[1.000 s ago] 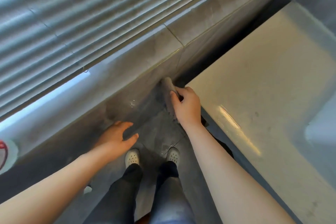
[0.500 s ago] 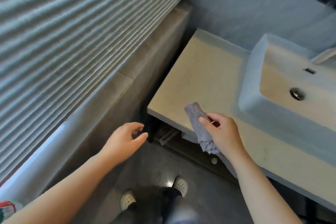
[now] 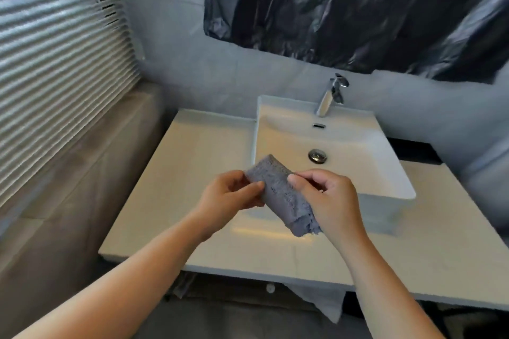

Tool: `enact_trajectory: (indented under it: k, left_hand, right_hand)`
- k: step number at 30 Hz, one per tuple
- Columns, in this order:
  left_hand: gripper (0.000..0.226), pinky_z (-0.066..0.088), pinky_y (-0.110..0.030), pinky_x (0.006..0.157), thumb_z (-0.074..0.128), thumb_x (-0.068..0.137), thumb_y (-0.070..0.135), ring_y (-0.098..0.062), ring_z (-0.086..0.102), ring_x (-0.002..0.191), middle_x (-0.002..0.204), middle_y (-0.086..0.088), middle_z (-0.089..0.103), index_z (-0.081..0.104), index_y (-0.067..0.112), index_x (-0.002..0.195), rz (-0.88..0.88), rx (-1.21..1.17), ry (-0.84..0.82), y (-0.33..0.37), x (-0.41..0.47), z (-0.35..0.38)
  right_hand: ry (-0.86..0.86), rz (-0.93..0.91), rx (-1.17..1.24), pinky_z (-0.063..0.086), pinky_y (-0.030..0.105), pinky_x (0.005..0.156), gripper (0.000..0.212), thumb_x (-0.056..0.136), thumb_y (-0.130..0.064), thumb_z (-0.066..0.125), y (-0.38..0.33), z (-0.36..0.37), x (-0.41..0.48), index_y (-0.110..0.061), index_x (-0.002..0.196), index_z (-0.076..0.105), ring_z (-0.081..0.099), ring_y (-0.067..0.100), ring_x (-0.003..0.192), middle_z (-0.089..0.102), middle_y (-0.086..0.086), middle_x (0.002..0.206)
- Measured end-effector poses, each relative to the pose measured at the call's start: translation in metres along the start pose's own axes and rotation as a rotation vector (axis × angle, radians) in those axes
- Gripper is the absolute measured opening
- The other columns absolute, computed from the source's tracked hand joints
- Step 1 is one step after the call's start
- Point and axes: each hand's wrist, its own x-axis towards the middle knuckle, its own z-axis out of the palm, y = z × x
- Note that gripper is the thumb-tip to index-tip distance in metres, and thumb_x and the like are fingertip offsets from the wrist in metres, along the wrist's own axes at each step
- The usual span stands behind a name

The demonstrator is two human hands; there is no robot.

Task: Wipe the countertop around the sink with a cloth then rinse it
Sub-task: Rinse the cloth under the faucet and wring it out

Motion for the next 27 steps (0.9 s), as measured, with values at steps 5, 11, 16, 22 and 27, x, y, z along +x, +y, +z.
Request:
enact_trajectory:
  k: [5, 11, 16, 22, 27]
  left_hand:
    - [0.024, 0.054, -0.032, 0.072, 0.067, 0.086, 0.016, -0.015, 0.058, 0.062, 0.066, -0.009, 0.061, 0.062, -0.008, 0.087, 0.057, 0.016, 0.079, 0.027, 0.053, 0.05]
    - [0.037, 0.057, -0.043, 0.082, 0.066, 0.086, 0.028, -0.023, 0.061, 0.082, 0.081, -0.011, 0.058, 0.056, -0.007, 0.088, 0.053, 0.107, -0.016, 0.044, 0.114, 0.069]
    - [0.034, 0.057, -0.044, 0.08, 0.068, 0.083, 0.033, -0.023, 0.062, 0.078, 0.079, -0.01, 0.063, 0.06, 0.0, 0.086, 0.039, 0.104, -0.009, 0.041, 0.159, 0.065]
    - [0.022, 0.047, -0.032, 0.063, 0.071, 0.079, 0.036, -0.016, 0.058, 0.067, 0.068, 0.001, 0.062, 0.059, 0.02, 0.071, 0.137, 0.442, 0.108, 0.033, 0.223, 0.051]
    - [0.022, 0.037, -0.02, 0.055, 0.073, 0.078, 0.033, -0.01, 0.056, 0.065, 0.071, 0.002, 0.062, 0.058, 0.018, 0.074, 0.148, 0.516, 0.142, 0.036, 0.267, 0.048]
  right_hand:
    - [0.104, -0.031, -0.243, 0.051, 0.028, 0.061, 0.01, 0.081, -0.036, 0.071, 0.028, -0.06, 0.035, -0.032, 0.072, 0.071, 0.062, 0.005, 0.067, 0.069, -0.014, 0.069]
    - [0.084, -0.034, -0.353, 0.047, 0.031, 0.057, 0.027, 0.083, -0.044, 0.067, 0.049, -0.094, 0.081, -0.023, 0.065, 0.065, 0.056, 0.007, 0.06, 0.061, -0.01, 0.06]
    - [0.025, 0.018, -0.366, 0.047, 0.024, 0.059, 0.023, 0.085, -0.042, 0.064, 0.069, -0.087, 0.118, -0.023, 0.072, 0.069, 0.058, 0.005, 0.069, 0.065, -0.011, 0.068]
    - [0.07, 0.143, -0.391, 0.035, 0.012, 0.052, 0.023, 0.087, -0.027, 0.064, 0.102, -0.084, 0.162, -0.029, 0.064, 0.062, 0.053, 0.002, 0.062, 0.059, -0.014, 0.06]
    - [0.05, 0.177, -0.41, 0.04, 0.019, 0.056, 0.02, 0.087, -0.026, 0.064, 0.123, -0.086, 0.212, -0.022, 0.067, 0.067, 0.056, 0.004, 0.064, 0.063, -0.011, 0.065]
